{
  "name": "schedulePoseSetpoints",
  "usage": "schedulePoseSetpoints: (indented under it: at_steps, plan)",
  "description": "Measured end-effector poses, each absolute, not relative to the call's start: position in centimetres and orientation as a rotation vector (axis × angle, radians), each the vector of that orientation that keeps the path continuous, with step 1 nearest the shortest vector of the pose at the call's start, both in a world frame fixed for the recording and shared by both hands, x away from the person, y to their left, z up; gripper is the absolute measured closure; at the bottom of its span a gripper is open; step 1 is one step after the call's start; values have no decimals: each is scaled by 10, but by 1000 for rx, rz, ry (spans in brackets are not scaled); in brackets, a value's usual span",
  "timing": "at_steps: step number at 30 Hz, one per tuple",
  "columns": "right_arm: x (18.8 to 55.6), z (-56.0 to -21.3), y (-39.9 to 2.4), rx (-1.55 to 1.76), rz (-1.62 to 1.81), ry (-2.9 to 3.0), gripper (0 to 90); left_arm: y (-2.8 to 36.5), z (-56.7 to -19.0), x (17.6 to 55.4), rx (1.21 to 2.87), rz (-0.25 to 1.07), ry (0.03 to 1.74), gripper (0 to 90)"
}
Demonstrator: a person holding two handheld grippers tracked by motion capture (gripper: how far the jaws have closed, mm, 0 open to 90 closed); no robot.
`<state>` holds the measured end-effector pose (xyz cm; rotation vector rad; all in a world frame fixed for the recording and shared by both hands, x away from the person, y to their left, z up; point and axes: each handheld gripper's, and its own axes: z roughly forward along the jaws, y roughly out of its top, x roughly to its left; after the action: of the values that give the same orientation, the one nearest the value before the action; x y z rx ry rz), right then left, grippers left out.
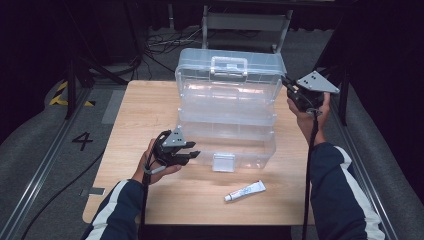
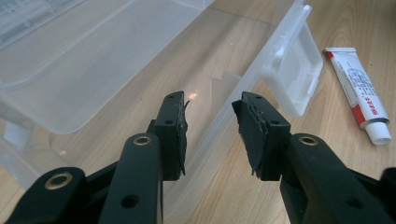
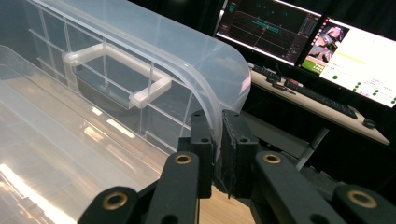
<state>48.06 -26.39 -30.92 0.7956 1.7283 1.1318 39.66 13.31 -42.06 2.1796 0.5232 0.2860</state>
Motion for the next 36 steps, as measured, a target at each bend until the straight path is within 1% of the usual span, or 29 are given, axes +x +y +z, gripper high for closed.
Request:
schedulePoseSetpoints:
  at_steps: [6,10,11,13,14,24,36]
  plan:
    - [494,-307,-263,839,1142,1725,847,130,-420,396,2196,282,492,637]
    - [506,-307,-265,867,1165,1721,849,126,-420,396,2233,297,481,629]
    - [508,-306,-265,871,1167,1723,850,125,-423,397,2263,291,475,628]
    - [513,-307,-265,879,1171,1722,850,123,-426,396,2291,347,461,641]
    - [515,-307,-265,883,1179,1722,850,123,-426,396,2291,347,460,641]
    - [536,-305,-267,923,1189,1753,851,125,-427,400,2280,299,453,646]
    - [559,-303,-267,957,1167,1797,848,126,-426,403,2293,266,424,678]
